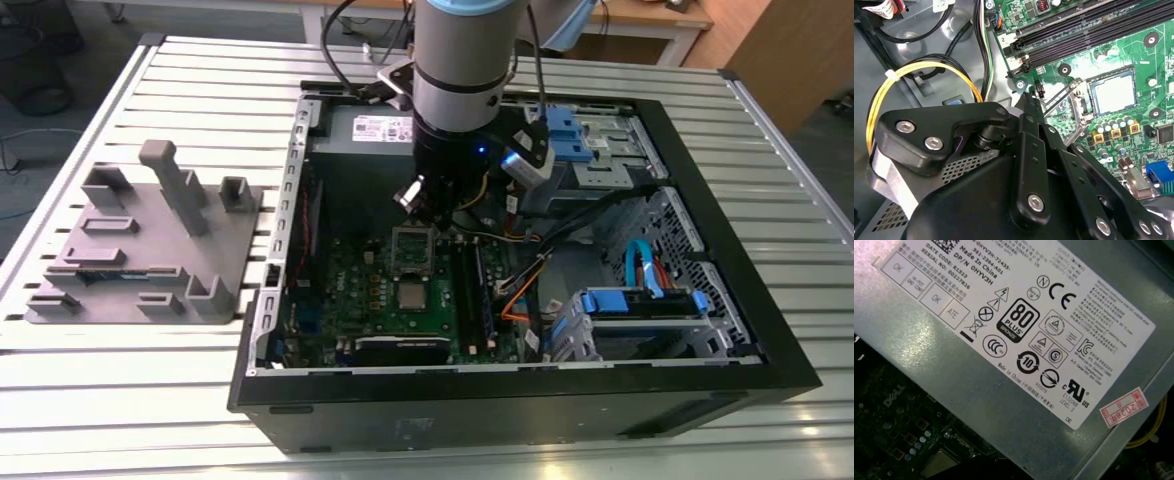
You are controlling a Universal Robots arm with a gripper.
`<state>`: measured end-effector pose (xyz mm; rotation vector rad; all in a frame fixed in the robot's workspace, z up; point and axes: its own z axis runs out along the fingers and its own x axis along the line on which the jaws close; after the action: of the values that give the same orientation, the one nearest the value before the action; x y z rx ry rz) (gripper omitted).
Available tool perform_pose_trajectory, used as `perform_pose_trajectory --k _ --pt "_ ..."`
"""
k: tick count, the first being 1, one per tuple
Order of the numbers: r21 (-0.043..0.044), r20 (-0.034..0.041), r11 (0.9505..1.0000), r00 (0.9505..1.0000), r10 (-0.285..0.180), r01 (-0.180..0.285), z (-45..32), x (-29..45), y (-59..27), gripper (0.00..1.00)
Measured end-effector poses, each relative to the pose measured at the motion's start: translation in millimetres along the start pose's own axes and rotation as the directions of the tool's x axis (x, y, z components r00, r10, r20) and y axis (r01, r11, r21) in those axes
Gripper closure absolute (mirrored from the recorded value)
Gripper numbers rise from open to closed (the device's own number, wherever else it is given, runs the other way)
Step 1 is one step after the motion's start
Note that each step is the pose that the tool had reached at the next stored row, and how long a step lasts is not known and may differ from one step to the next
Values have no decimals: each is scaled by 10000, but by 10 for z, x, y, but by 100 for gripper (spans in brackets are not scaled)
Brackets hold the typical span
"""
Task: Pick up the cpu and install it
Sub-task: 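Close the cpu cover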
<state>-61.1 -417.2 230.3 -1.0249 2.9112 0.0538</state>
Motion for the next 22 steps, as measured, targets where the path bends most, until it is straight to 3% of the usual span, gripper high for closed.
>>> perform_pose_trajectory --k 5,10,22 --pt "-1 -4 10000 10000 -67 67 0 1 0 89" --pt "-35 -10 9982 9982 -606 606 0 1 0 89" --pt "-34 1 9972 9972 -751 751 -34 20 10 89"
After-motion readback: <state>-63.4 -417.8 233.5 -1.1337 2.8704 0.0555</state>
